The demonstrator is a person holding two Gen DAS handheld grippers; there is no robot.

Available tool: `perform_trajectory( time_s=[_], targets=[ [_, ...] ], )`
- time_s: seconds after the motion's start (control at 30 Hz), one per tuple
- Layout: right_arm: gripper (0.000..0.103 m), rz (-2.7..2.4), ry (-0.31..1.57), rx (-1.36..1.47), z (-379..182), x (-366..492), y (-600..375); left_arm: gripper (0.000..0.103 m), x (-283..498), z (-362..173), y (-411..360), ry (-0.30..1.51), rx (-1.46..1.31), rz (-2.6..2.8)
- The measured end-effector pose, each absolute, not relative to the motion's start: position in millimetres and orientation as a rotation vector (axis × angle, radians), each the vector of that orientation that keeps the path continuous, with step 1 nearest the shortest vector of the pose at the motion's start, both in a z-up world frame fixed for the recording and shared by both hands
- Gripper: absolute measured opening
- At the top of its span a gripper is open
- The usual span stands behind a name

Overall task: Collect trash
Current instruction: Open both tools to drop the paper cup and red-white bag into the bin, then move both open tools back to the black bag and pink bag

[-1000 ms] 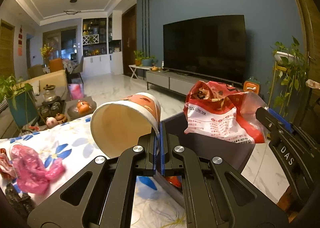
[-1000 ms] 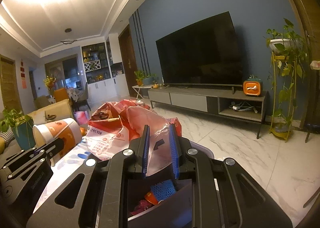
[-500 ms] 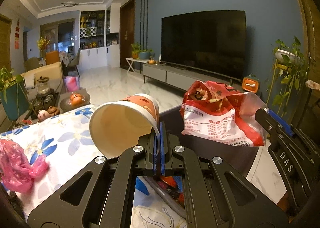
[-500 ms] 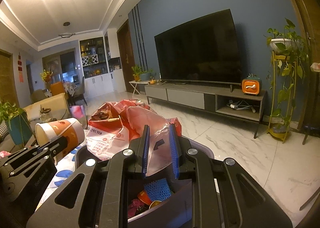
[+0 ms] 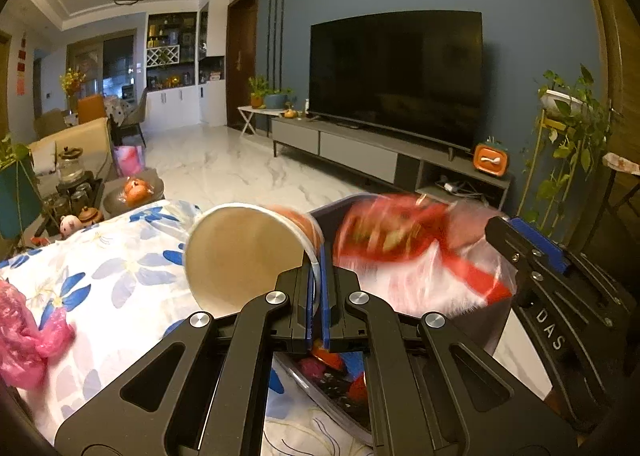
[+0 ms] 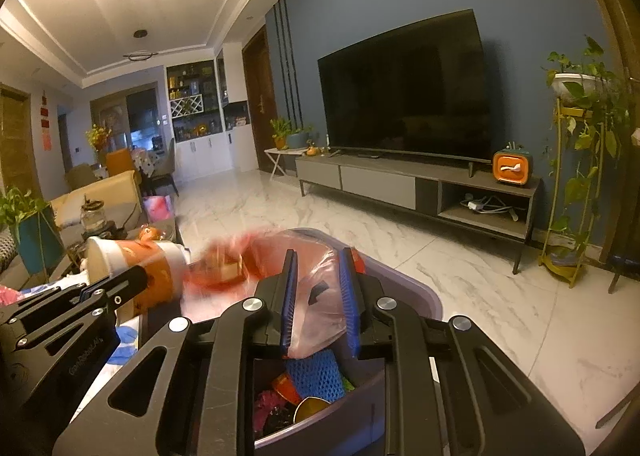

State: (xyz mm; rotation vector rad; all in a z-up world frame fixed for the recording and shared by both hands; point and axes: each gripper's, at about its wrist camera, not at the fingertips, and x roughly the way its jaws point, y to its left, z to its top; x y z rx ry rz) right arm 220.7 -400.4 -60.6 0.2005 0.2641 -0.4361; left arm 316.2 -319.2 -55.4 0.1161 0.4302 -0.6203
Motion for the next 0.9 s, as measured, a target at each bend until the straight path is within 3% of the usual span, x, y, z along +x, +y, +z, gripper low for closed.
perform_trajectory(
  time_s=[0.1,0.17,0.23,0.3,0.4,0.9],
  targets=[
    [0.022,-0.422,0.271,0.202,-63,223,-404,0.003,317,-57,-319,0.439,0.111,-0.655],
    [0.025,-0.418,0.276,0.207,-64,223,-406,0.012,316,-57,-319,0.437,0.121,-0.658],
    [0.027,-0.423,0.273,0.210,-65,220,-408,0.037,315,-57,-315,0.425,0.114,-0.665],
    [0.035,-0.428,0.267,0.217,-64,216,-409,0.054,311,-55,-310,0.399,0.098,-0.656],
    [0.045,-0.431,0.255,0.219,-63,210,-407,0.066,305,-51,-304,0.375,0.084,-0.653],
    [0.065,-0.397,0.226,0.193,-49,173,-375,0.082,255,-28,-244,0.317,0.076,-0.504]
  ],
)
